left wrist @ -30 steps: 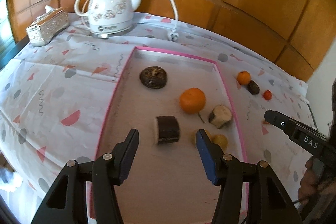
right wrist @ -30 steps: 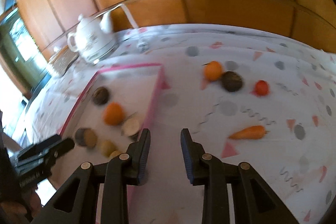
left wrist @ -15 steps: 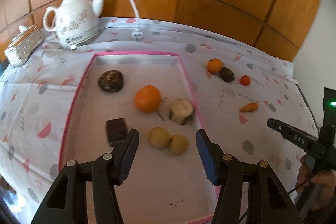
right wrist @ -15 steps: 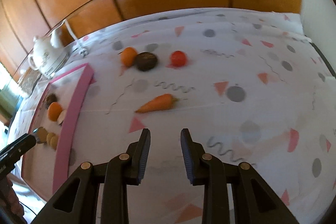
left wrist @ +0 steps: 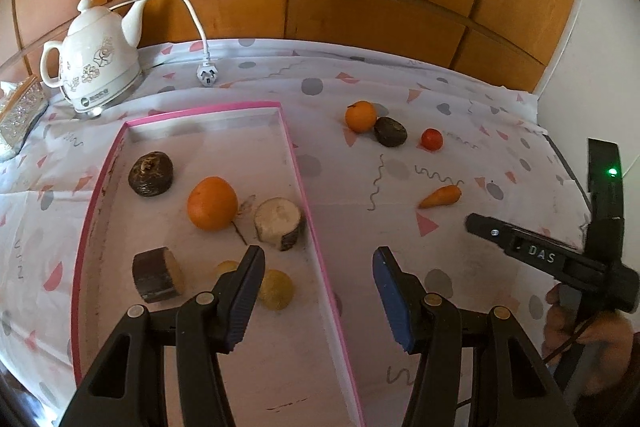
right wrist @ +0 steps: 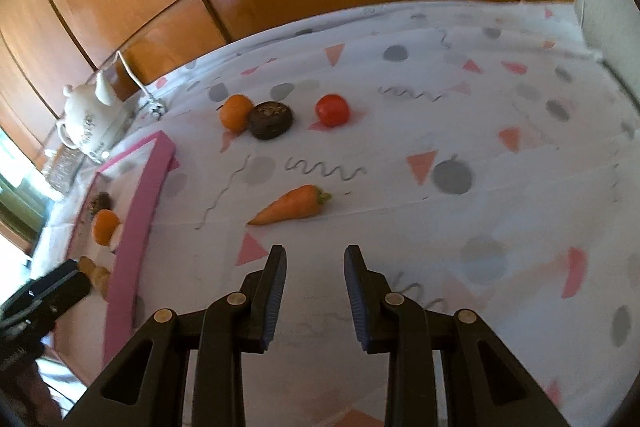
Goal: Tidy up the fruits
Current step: 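Grasp the orange carrot with the right tool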
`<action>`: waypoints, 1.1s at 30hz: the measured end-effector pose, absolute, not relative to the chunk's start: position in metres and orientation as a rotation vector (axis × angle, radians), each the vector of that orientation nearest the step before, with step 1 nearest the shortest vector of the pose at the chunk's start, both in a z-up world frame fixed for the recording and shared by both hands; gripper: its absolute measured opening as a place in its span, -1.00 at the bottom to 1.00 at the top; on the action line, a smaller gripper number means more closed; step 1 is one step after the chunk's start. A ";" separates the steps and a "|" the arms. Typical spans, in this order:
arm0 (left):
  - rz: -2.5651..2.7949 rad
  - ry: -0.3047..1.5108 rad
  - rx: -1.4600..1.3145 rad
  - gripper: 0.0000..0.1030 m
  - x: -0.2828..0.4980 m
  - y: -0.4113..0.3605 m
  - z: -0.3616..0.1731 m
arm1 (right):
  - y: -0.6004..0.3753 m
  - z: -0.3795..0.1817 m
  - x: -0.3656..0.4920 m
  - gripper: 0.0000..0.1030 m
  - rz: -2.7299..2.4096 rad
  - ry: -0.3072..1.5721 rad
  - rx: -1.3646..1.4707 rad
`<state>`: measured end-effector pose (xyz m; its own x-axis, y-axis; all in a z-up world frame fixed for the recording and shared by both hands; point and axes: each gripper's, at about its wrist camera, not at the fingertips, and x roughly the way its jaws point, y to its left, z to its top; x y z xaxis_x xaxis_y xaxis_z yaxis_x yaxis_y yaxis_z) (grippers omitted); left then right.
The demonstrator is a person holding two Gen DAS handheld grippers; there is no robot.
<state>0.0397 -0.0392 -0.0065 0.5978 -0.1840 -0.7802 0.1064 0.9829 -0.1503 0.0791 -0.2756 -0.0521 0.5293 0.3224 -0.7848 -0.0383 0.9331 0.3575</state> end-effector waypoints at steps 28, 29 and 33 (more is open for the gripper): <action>-0.210 0.933 -0.131 0.11 0.095 -0.057 0.001 | -0.239 -0.063 0.143 -0.39 0.273 1.063 0.169; -0.210 0.933 -0.130 0.10 0.098 -0.058 0.001 | -0.241 -0.064 0.146 -0.38 0.266 1.072 0.196; -0.205 0.938 -0.128 0.11 0.108 -0.061 0.000 | -0.239 -0.066 0.151 -0.38 0.233 1.064 0.226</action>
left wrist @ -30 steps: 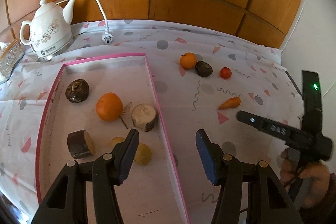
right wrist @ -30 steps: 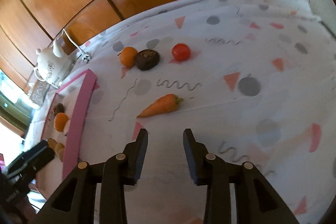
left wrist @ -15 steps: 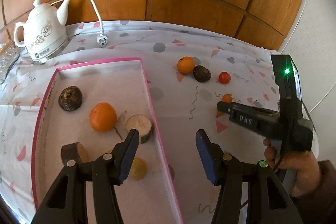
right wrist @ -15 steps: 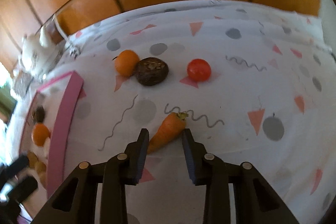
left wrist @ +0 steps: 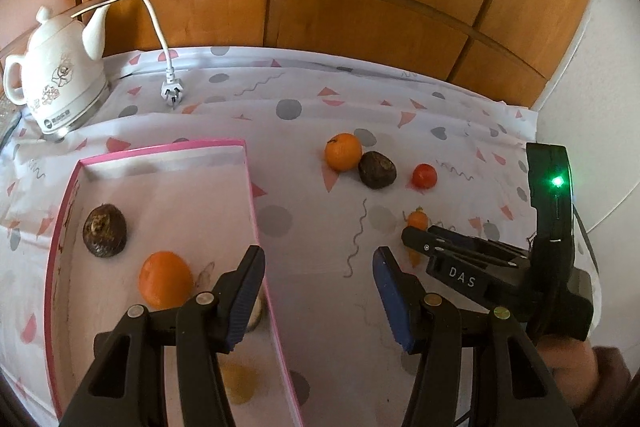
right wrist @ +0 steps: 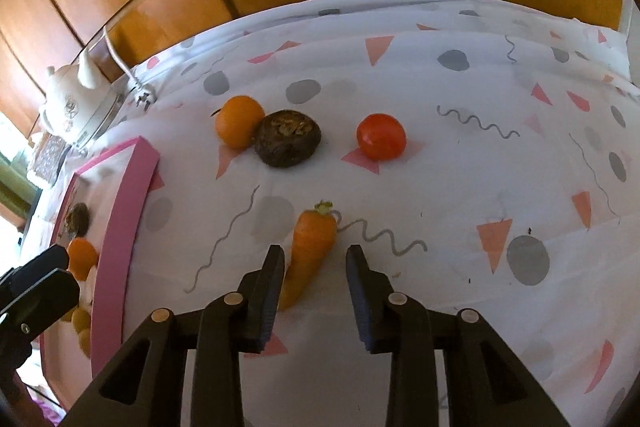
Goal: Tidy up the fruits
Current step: 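Grasp the orange carrot with the right tool, then grasp the small mandarin with the left tool while the right tool holds the carrot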
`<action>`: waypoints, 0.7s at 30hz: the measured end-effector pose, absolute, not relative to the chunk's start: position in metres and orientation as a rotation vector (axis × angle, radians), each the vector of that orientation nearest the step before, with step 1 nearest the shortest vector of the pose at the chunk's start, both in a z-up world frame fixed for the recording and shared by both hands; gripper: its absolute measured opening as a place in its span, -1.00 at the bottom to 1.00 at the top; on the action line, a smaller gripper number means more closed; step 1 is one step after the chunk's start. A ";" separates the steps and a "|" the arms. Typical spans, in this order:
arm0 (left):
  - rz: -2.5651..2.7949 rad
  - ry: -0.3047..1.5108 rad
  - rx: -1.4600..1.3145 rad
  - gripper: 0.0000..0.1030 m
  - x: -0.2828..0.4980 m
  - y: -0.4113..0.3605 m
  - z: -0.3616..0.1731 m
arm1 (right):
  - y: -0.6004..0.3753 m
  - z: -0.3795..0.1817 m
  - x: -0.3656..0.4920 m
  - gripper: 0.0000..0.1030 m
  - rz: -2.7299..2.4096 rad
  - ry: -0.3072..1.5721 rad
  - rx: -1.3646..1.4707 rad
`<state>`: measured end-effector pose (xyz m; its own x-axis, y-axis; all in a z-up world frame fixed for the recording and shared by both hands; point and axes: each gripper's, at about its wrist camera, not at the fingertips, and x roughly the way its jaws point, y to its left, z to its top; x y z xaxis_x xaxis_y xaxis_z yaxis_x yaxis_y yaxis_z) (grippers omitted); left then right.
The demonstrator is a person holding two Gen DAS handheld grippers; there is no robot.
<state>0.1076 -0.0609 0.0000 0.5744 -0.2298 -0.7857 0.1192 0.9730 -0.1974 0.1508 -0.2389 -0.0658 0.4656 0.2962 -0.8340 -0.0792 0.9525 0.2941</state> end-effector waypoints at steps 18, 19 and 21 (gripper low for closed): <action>-0.232 1.017 -0.164 -0.09 0.179 -0.082 -0.015 | -0.254 -0.064 0.130 -0.56 0.242 1.025 0.057; -0.230 1.015 -0.175 -0.09 0.184 -0.083 -0.015 | -0.253 -0.064 0.130 -0.56 0.241 1.024 0.059; -0.223 1.014 -0.199 -0.08 0.194 -0.084 -0.015 | -0.253 -0.065 0.131 -0.56 0.241 1.020 0.064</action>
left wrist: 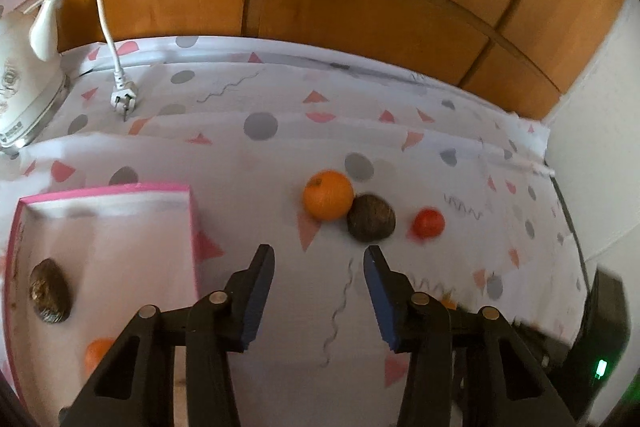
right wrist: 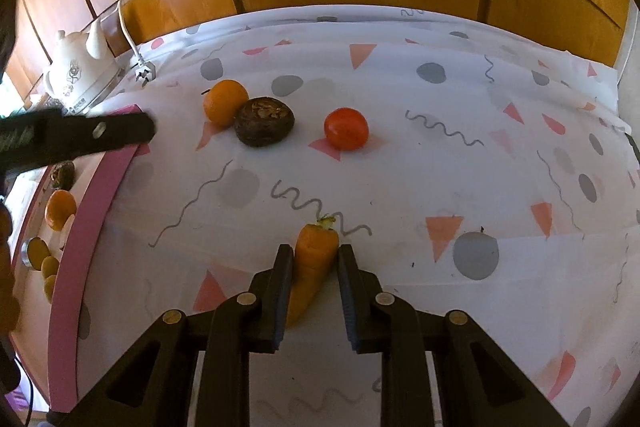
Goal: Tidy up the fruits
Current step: 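Grasp the small mandarin with the left tool while the right tool holds the carrot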
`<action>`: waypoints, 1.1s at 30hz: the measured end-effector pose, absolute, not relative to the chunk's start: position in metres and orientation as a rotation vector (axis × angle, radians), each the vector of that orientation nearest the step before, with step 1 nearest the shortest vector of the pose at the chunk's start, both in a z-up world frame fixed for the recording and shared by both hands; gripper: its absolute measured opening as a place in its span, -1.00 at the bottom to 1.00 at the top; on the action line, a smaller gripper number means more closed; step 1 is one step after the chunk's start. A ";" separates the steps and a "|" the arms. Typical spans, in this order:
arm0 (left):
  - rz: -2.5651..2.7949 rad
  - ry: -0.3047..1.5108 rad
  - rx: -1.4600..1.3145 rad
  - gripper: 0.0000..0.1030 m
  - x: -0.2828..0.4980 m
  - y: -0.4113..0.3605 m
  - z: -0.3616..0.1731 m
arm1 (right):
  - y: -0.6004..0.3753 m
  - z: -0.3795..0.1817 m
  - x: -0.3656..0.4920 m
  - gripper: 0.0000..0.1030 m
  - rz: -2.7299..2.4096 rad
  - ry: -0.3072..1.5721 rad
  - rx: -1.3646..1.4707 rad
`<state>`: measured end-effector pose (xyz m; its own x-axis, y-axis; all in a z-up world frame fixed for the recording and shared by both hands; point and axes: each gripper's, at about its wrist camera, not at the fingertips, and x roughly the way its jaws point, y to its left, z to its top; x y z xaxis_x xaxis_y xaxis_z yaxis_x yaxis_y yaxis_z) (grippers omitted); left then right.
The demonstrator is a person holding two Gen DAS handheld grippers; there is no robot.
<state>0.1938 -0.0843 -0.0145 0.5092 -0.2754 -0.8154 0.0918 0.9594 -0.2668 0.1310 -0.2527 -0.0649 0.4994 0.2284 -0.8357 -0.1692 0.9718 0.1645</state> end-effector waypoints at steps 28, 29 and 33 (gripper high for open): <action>-0.236 1.040 -0.286 -0.26 0.226 -0.092 -0.035 | -0.255 -0.067 0.131 -0.56 0.269 1.017 0.055; -0.245 1.035 -0.273 -0.26 0.219 -0.092 -0.031 | -0.255 -0.067 0.131 -0.56 0.270 1.018 0.056; -0.277 1.001 -0.174 -0.26 0.178 -0.100 -0.017 | -0.254 -0.067 0.133 -0.56 0.273 1.026 0.045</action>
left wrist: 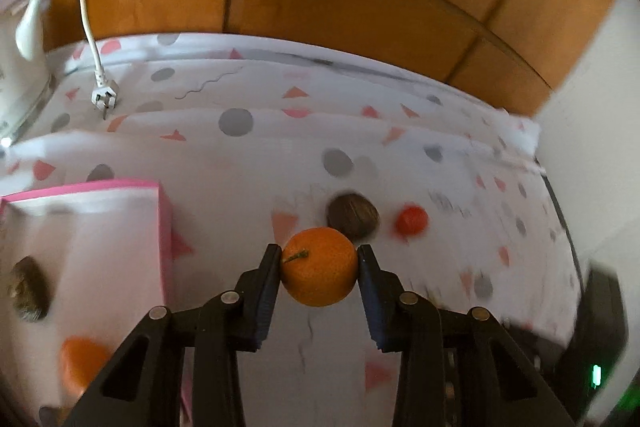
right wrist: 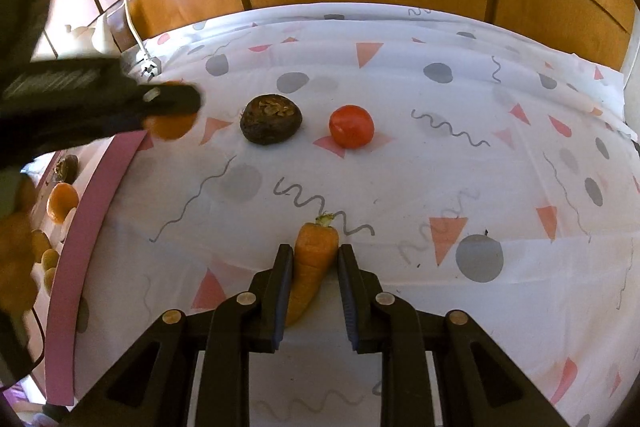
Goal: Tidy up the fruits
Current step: 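Grasp the small mandarin with the left tool while the right tool holds the carrot, then carry the mandarin into the tray and open the left tool while the right tool holds the carrot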
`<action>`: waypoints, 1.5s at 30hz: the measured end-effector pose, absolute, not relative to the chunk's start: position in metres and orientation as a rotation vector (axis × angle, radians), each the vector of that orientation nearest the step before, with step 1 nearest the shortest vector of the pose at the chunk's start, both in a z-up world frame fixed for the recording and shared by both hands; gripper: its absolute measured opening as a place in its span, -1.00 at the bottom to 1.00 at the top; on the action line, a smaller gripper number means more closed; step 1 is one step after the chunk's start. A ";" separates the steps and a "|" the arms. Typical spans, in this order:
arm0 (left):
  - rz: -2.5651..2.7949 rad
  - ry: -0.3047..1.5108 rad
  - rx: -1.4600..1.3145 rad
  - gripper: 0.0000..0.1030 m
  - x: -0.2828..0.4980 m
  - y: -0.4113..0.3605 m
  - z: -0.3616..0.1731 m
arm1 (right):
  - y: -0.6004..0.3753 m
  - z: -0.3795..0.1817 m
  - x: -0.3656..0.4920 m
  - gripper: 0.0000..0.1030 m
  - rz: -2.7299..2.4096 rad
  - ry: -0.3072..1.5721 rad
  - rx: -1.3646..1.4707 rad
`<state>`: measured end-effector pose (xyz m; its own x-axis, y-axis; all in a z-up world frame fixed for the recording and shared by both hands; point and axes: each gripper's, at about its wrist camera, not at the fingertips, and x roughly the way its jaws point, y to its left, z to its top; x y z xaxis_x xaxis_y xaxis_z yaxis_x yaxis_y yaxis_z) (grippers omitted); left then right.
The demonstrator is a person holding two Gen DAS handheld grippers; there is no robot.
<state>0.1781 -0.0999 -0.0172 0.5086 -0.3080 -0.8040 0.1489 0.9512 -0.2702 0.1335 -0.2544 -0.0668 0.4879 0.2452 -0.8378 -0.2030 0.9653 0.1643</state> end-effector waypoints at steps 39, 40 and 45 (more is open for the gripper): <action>-0.266 0.928 -0.033 -0.25 0.054 -0.108 -0.013 | -0.271 -0.066 0.071 -0.58 0.105 0.962 -0.034; -0.259 0.922 -0.042 -0.25 0.053 -0.104 -0.010 | -0.271 -0.066 0.071 -0.59 0.104 0.962 -0.033; -0.233 0.899 -0.073 -0.25 0.049 -0.086 0.001 | -0.269 -0.066 0.070 -0.60 0.095 0.961 -0.041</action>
<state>0.0487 -0.0856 0.0013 0.5991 -0.2310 -0.7667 0.1696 0.9724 -0.1604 0.0703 -0.2693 -0.0662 0.5693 0.0625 -0.8197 -0.0985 0.9951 0.0075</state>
